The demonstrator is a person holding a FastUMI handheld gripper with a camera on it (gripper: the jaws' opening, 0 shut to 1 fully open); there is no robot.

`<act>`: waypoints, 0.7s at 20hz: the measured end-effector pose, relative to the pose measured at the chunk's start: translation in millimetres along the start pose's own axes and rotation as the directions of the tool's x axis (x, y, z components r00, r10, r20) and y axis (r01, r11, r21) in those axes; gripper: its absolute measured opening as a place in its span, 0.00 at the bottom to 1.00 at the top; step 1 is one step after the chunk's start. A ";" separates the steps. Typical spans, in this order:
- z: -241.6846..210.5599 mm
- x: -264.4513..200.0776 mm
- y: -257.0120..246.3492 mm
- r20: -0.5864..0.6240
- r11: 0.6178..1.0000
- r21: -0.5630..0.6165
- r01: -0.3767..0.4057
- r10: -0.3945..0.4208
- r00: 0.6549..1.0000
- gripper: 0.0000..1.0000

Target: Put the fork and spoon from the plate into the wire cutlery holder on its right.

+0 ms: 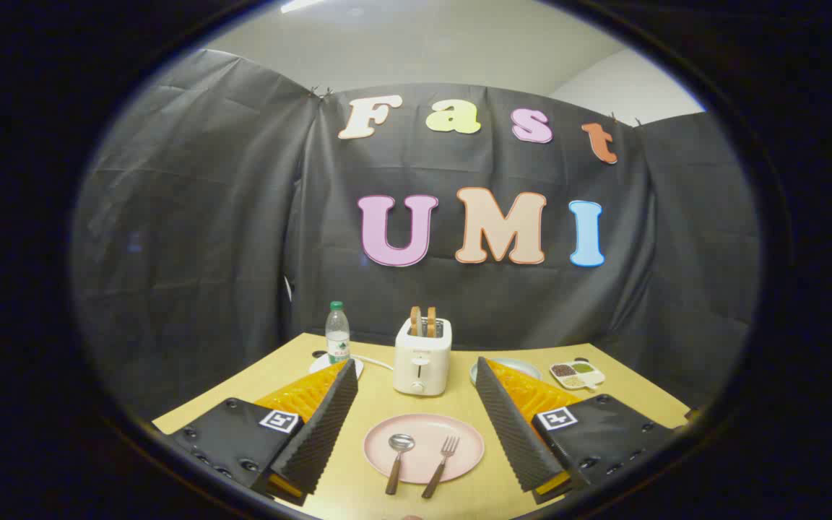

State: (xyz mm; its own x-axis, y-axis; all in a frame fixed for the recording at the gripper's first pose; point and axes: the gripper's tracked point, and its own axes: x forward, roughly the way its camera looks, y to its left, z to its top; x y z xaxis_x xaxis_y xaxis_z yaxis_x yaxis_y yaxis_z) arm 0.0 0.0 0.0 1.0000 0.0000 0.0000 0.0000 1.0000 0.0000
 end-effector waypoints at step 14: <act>-10.6 9.2 4.7 -0.038 1.000 -0.019 0.004 -0.004 0.999 1.00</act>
State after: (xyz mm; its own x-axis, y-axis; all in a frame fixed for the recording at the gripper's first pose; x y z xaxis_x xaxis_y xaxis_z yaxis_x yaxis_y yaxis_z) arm 9.2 4.7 -10.6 0.9993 -0.0043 -0.0377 0.0036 0.9998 -0.0188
